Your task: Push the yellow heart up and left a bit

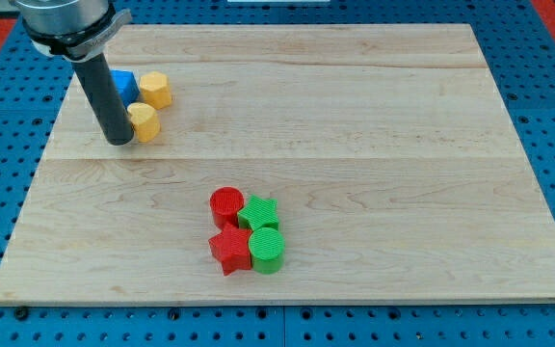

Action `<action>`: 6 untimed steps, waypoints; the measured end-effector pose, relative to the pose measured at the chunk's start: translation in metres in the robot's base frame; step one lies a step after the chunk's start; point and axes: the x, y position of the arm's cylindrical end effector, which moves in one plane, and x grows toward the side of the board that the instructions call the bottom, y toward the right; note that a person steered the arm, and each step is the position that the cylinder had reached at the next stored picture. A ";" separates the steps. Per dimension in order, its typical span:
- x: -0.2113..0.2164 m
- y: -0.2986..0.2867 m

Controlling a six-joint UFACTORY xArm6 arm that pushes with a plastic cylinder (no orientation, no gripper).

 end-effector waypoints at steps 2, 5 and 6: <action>0.020 0.048; -0.029 0.004; -0.028 0.004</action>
